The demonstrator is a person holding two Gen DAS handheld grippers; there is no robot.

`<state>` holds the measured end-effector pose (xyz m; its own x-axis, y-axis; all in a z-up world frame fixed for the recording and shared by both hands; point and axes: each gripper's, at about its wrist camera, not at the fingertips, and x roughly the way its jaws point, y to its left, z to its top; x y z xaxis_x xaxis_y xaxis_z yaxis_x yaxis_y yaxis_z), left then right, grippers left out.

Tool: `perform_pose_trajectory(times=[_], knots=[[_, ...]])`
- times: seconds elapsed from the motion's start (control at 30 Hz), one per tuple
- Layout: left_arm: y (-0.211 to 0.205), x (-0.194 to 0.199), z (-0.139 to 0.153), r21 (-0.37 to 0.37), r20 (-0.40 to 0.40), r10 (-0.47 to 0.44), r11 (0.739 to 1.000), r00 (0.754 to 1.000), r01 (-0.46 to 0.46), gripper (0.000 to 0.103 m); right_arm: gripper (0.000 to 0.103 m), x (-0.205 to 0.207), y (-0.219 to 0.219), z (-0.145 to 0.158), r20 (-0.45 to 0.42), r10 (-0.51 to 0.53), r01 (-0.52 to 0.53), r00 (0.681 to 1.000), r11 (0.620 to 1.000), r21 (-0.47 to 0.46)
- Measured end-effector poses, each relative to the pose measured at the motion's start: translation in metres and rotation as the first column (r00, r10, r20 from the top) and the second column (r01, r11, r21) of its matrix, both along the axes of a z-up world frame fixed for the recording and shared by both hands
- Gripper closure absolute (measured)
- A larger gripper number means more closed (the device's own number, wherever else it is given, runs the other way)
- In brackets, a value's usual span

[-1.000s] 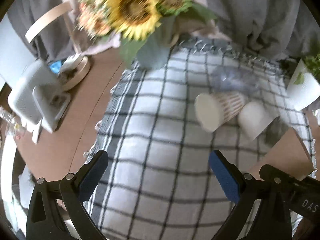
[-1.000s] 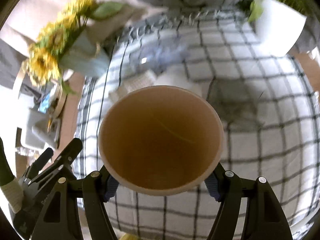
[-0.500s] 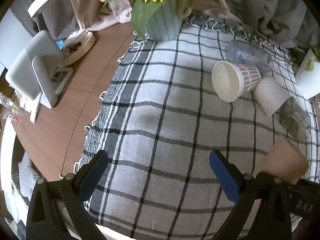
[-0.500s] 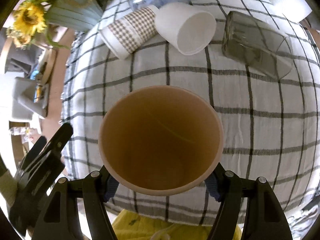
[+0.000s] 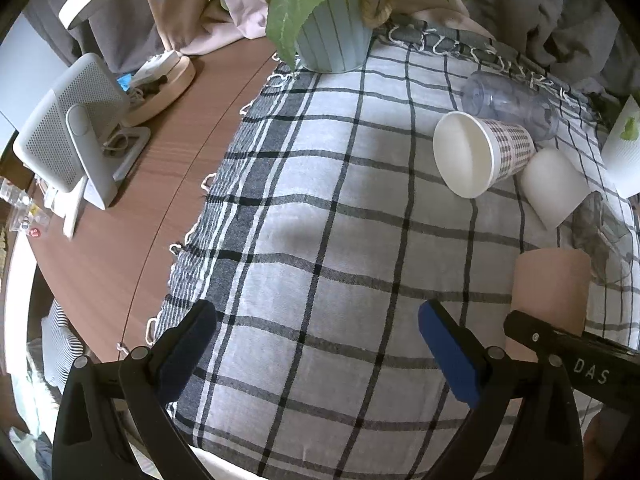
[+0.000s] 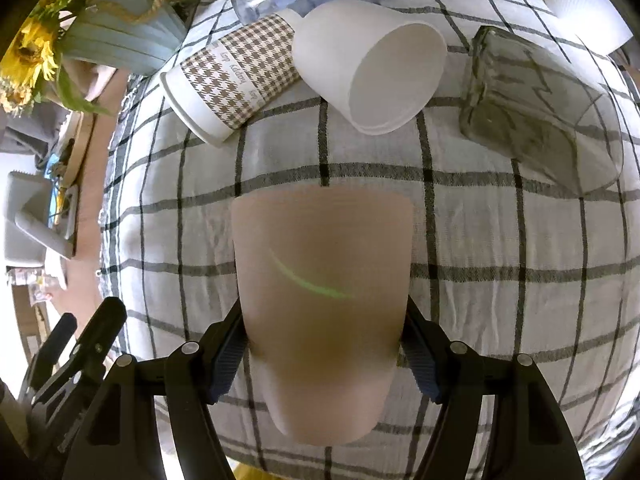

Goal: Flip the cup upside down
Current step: 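Bring the pink cup to the left tool while the left tool closes on it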

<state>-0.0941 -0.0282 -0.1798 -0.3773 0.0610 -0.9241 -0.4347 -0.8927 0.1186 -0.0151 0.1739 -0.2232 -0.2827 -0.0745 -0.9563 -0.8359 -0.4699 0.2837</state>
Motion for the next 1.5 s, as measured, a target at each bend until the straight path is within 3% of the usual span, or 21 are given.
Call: perform_pose_trajectory(times=[0.2, 0.43, 0.6, 0.9, 1.03, 1.17, 1.3, 1.5], knots=[[0.004, 0.003, 0.002, 0.0, -0.008, -0.004, 1.0, 1.0, 0.004, 0.0, 0.032, -0.002, 0.002, -0.002, -0.018, 0.006, -0.006, 1.0, 1.0, 0.001], [0.005, 0.016, 0.018, 0.059, -0.047, -0.043, 0.997, 0.998, 0.045, 0.0, 0.021, 0.011, 0.004, 0.021, -0.065, -0.005, 0.009, 0.998, 0.998, 0.065], [0.013, 0.043, 0.034, 0.094, -0.12, -0.132, 0.985, 0.984, 0.144, 0.0, 0.02, 0.037, -0.005, 0.062, -0.072, -0.022, 0.036, 0.997, 0.98, 0.196], [0.029, 0.084, 0.027, 0.155, -0.126, -0.264, 0.947, 0.956, 0.282, 0.0, 0.02, 0.09, -0.012, 0.104, -0.065, -0.081, 0.099, 0.995, 0.928, 0.358], [0.036, 0.103, 0.017, 0.167, -0.123, -0.314, 0.929, 0.942, 0.331, 0.001, 0.02, 0.114, -0.013, 0.101, -0.049, -0.143, 0.151, 0.989, 0.911, 0.383], [0.043, 0.118, 0.006, 0.196, -0.131, -0.357, 0.905, 0.925, 0.377, 0.001, 0.02, 0.125, -0.013, 0.083, -0.004, -0.162, 0.153, 0.987, 0.922, 0.355], [0.049, 0.134, -0.002, 0.161, -0.236, -0.372, 0.896, 0.898, 0.413, 0.006, 0.02, 0.135, -0.016, 0.069, 0.042, -0.174, 0.151, 0.984, 0.932, 0.329], [0.057, 0.142, -0.016, 0.165, -0.286, -0.369, 0.89, 0.884, 0.424, 0.006, 0.02, 0.15, -0.015, 0.055, 0.086, -0.199, 0.164, 0.976, 0.937, 0.309]])
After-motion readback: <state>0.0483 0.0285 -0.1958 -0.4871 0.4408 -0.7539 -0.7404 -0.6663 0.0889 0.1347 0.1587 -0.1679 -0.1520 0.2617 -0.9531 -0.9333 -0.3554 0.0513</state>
